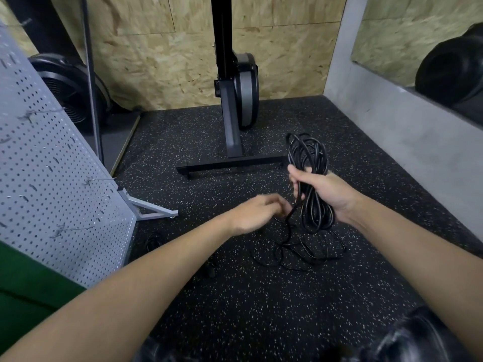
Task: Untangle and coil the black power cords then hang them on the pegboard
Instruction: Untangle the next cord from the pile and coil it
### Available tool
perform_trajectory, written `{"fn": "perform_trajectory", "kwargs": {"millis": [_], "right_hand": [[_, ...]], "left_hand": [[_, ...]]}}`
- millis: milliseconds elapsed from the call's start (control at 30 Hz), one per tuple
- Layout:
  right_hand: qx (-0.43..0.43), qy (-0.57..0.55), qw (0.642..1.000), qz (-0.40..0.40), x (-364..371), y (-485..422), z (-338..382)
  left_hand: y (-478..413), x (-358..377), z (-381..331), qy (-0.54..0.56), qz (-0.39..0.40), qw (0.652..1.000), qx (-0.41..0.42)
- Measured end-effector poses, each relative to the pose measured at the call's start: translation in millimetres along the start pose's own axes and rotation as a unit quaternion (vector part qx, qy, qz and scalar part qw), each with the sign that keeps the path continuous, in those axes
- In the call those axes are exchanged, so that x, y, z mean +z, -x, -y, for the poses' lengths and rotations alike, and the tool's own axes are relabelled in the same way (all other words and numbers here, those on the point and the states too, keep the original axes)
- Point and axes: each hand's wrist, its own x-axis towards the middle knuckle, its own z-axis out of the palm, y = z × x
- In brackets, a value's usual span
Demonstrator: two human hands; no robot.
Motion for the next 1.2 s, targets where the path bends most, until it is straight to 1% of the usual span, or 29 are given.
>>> {"fn": "perform_trajectory", "kwargs": {"millis": [33,100,200,333,400,467,533,600,733,800,867,967,1033,1133,1200], "right_hand": [[-0.001,-0.022,1.0,0.0,-2,-1,1],[0.002,-0.056,0.998,0.001,-3,-1,2],[-0.004,-0.102,0.995,0.018,-3,0,2],[-0.012,-0.109,0.994,0.005,-5,4,9],[-0.002,-0.11,0.994,-0.011,-7,5,12],[0.007,-0.113,0.993,-0.029,-9,6,12],[0.015,-0.119,0.992,-0.047,-13,5,11],[0.027,-0.121,0.991,-0.054,-16,4,10],[0.053,-0.156,0.984,-0.07,-20,0,6],[0.056,-0.189,0.977,-0.078,-22,-2,4],[0.053,-0.197,0.974,-0.095,-24,-3,4],[0.05,-0.15,0.98,-0.123,-26,-5,1],[0.054,-0.081,0.986,-0.134,-28,-6,-4],[0.049,0.035,0.99,-0.131,-25,-8,-11],[0.049,0.087,0.988,-0.114,-23,-7,-12]], "left_hand": [[0,3,2,-0.004,0.04,0.999,0.001],[1,9,6,0.008,0.076,0.997,0.005],[-5,14,14,0.0,0.066,0.997,0.037],[-6,12,16,-0.023,0.071,0.997,0.025],[-5,10,16,-0.058,0.043,0.997,0.028],[-5,7,16,-0.115,-0.021,0.992,0.05],[-4,4,16,-0.143,-0.068,0.985,0.07],[-3,-1,15,-0.164,-0.098,0.978,0.086],[-3,-7,14,-0.184,-0.134,0.97,0.091],[-2,-7,10,-0.191,-0.145,0.965,0.108],[0,-7,3,-0.183,-0.151,0.963,0.129],[3,-7,-10,-0.191,-0.149,0.955,0.173],[4,-8,-16,-0.195,-0.148,0.951,0.19],[4,-7,-24,-0.191,-0.143,0.949,0.205],[5,-4,-30,-0.19,-0.135,0.947,0.219]]}}
